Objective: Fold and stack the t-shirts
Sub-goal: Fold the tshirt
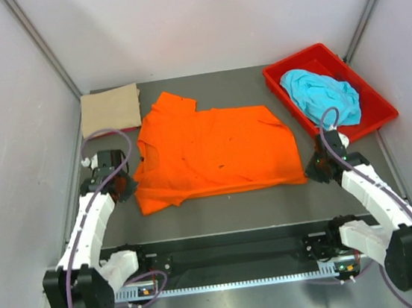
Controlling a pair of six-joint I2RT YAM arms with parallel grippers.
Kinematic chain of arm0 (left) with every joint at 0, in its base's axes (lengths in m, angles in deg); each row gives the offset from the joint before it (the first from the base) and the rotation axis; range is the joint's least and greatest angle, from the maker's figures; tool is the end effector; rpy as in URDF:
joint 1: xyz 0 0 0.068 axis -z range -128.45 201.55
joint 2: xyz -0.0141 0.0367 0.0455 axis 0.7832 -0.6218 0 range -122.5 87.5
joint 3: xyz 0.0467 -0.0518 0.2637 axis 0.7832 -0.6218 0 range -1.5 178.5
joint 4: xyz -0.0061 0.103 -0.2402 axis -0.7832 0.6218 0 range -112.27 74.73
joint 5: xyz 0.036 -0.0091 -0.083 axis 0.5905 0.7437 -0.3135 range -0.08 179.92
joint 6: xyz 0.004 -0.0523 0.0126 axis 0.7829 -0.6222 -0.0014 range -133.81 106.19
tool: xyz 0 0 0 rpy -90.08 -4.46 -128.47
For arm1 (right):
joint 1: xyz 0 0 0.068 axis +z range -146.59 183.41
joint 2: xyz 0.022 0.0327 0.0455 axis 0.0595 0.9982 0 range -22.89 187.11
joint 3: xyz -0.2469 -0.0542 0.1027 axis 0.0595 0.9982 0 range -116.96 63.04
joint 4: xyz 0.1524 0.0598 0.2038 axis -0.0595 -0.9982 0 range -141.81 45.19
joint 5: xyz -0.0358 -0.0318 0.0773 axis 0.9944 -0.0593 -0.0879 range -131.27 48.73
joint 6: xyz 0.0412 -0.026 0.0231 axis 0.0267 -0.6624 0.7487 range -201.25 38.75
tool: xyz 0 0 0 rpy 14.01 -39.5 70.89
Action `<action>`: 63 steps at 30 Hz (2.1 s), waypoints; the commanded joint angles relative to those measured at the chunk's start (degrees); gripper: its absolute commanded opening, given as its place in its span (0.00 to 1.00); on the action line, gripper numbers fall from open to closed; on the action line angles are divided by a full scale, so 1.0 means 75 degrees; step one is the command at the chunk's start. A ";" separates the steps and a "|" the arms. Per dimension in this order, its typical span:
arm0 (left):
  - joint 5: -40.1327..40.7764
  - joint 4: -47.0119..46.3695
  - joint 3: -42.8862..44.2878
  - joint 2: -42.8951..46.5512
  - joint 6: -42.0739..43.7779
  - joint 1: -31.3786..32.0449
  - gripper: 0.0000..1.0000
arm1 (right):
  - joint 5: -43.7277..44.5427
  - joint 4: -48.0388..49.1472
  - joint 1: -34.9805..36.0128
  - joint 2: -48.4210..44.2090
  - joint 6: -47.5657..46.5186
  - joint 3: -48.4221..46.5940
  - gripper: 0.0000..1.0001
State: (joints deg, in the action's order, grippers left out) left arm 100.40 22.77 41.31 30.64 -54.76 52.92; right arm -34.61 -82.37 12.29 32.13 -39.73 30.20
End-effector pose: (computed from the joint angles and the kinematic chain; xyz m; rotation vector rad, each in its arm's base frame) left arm 0.1840 0.0022 0.2396 -0.9331 2.4003 -0.0366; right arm 0.1718 0.0227 0.1984 0.7732 2.4941 0.1630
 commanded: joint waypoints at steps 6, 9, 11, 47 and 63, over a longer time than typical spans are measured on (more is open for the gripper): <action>-0.0564 -0.1575 0.1544 -0.1639 0.1778 0.0064 0.00 | 0.0343 0.1093 0.0034 0.1533 -0.0356 -0.0825 0.00; -0.0975 -0.1703 0.2013 -0.2354 0.2095 0.0076 0.00 | 0.0518 0.1200 0.0034 0.1826 -0.0403 -0.0895 0.00; -0.1185 -0.1646 0.2330 -0.2928 0.2260 0.0087 0.00 | 0.0601 0.1235 0.0022 0.1909 -0.0473 -0.0942 0.00; -0.0307 -0.1329 0.4300 -0.5731 0.2648 0.0251 0.00 | 0.0297 0.1363 -0.0060 0.1277 -0.1714 -0.1200 0.40; -0.0319 -0.1364 0.4968 -0.6457 0.2812 0.0263 0.00 | 0.0484 0.0638 0.0069 0.1734 -0.0766 -0.0978 0.38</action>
State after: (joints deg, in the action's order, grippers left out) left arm 97.25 14.05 75.56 -16.88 -34.61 54.84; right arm -32.12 -75.99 12.29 47.89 -46.51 21.35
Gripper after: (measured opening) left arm 0.012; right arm 0.373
